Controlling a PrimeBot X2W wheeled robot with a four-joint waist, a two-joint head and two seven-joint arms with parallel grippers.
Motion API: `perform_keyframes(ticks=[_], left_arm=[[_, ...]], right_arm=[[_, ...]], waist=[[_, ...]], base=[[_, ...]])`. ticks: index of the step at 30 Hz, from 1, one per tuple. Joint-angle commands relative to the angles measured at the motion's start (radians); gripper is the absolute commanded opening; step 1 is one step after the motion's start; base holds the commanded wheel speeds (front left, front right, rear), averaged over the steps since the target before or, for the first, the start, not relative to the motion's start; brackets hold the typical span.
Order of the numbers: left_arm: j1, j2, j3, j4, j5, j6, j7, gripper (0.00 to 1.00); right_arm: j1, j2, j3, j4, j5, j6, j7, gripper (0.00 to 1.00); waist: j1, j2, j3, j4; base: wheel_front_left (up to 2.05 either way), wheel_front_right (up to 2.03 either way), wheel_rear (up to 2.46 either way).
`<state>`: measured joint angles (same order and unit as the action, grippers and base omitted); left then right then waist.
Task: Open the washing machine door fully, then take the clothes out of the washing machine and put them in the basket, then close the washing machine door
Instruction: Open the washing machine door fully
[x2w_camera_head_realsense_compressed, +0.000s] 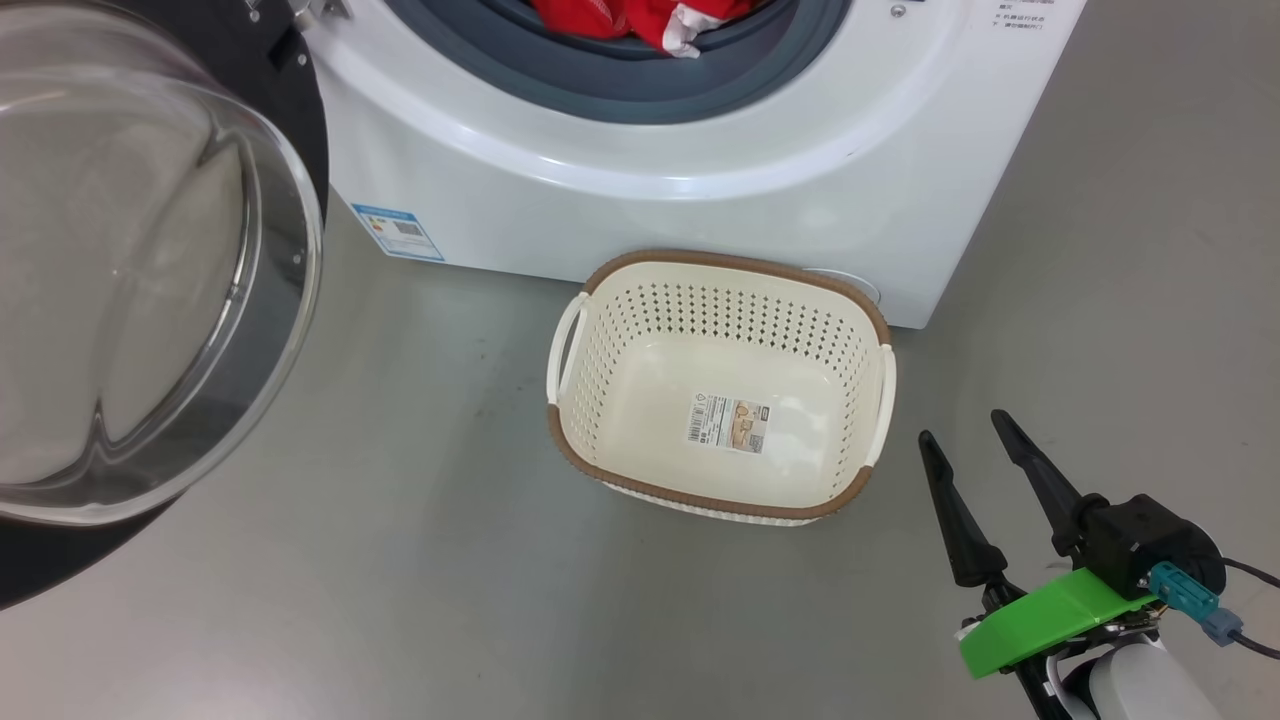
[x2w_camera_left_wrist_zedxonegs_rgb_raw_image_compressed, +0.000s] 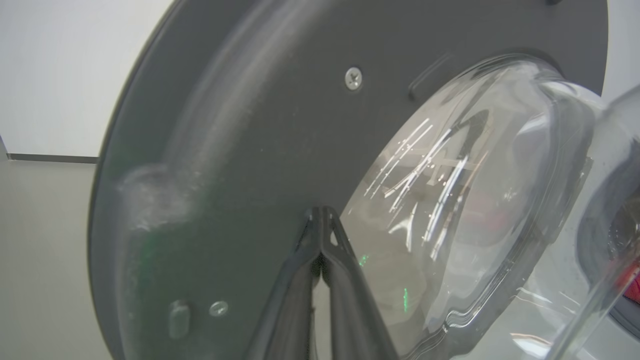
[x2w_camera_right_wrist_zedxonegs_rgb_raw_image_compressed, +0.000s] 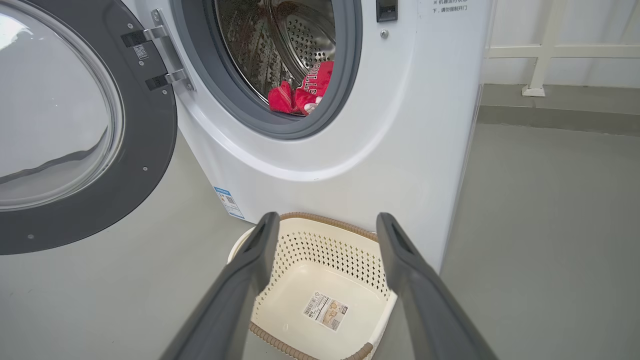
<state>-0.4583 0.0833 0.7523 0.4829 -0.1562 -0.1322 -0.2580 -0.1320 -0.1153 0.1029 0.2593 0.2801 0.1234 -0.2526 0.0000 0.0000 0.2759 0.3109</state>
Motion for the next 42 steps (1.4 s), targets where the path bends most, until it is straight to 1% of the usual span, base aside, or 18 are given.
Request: perform_keyframes(ticks=[1,4,8,14,15,18,20,24,25,26,27,28,29,32,36,42], left_arm=[[-0.011,0.062,0.021,-0.015,0.009,0.002,-0.004,0.0],[-0.007,0.065,0.01,-0.012,0.006,0.002,-0.004,0.0],[0.013,0.063,-0.027,-0.019,-0.021,0.002,-0.004,0.0],[0.079,0.029,-0.077,-0.078,-0.028,0.002,-0.004,0.0],[0.093,0.022,-0.086,-0.09,-0.029,0.002,-0.004,0.02],[0.134,0.008,-0.122,-0.124,-0.037,0.002,-0.004,0.13],[0.16,-0.001,-0.141,-0.146,-0.044,0.002,-0.004,0.25],[0.22,-0.021,-0.187,-0.197,-0.063,0.002,-0.004,0.45],[0.22,-0.021,-0.187,-0.197,-0.063,0.002,-0.004,0.45],[0.235,-0.024,-0.205,-0.209,-0.068,0.002,-0.004,0.49],[0.251,-0.027,-0.221,-0.221,-0.073,0.002,-0.004,0.58],[0.267,-0.029,-0.238,-0.232,-0.077,0.002,-0.004,0.75],[0.293,-0.031,-0.273,-0.251,-0.092,0.002,-0.004,1.0],[0.324,-0.032,-0.342,-0.271,-0.122,0.002,-0.004,1.0],[0.355,-0.033,-0.407,-0.29,-0.152,0.002,-0.004,1.0],[0.369,-0.033,-0.487,-0.305,-0.143,0.002,-0.004,1.0]], right_arm=[[-0.022,0.0,0.019,-0.023,-0.011,0.007,-0.009,1.0],[-0.022,0.003,0.018,-0.022,-0.01,0.007,-0.009,1.0],[-0.019,0.005,0.017,-0.02,-0.008,0.007,-0.009,1.0],[-0.005,0.008,0.016,-0.019,-0.004,0.007,-0.009,1.0],[-0.003,0.008,0.016,-0.019,-0.003,0.007,-0.009,1.0],[0.004,0.01,0.014,-0.019,0.001,0.007,-0.009,1.0],[0.009,0.011,0.012,-0.021,0.003,0.007,-0.009,1.0],[0.025,0.018,-0.001,-0.026,0.005,0.007,-0.009,1.0],[0.025,0.018,-0.001,-0.026,0.005,0.007,-0.009,1.0],[0.029,0.02,-0.003,-0.028,0.005,0.007,-0.009,1.0],[0.033,0.023,-0.006,-0.028,0.006,0.007,-0.009,1.0],[0.038,0.024,-0.009,-0.029,0.007,0.007,-0.009,1.0],[0.044,0.027,-0.013,-0.032,0.008,0.007,-0.009,1.0],[0.053,0.031,-0.025,-0.038,0.009,0.007,-0.009,1.0],[0.053,0.035,-0.037,-0.042,0.012,0.007,-0.009,1.0],[0.053,0.041,-0.06,-0.051,0.014,0.007,-0.009,1.0]], waist=[[0.0,0.0,-0.002,0.001],[0.0,0.0,-0.009,0.002],[0.0,0.0,-0.026,0.005],[0.0,0.0,-0.064,0.01],[0.0,0.0,-0.071,0.01],[0.0,0.0,-0.091,0.011],[0.0,0.0,-0.103,0.011],[0.0,0.0,-0.126,0.009],[0.0,0.0,-0.126,0.009],[0.0,0.0,-0.13,0.007],[0.0,0.0,-0.136,0.006],[0.0,0.0,-0.14,0.004],[0.0,0.0,-0.144,-0.001],[0.0,0.0,-0.149,-0.01],[0.0,0.0,-0.145,-0.036],[0.0,0.0,-0.136,-0.088]], base=[[0.0,0.0,0.0],[0.0,0.0,0.0],[0.0,0.0,0.0],[0.0,0.0,0.0],[0.0,0.0,0.0],[0.0,0.0,0.0],[0.0,0.0,0.0],[0.0,0.0,0.0],[0.0,0.0,0.0],[0.0,0.0,0.0],[0.0,0.0,0.0],[0.0,0.0,0.0],[0.0,0.0,0.0],[0.0,0.0,0.0],[0.0,0.0,0.0],[0.0,0.0,0.0]])
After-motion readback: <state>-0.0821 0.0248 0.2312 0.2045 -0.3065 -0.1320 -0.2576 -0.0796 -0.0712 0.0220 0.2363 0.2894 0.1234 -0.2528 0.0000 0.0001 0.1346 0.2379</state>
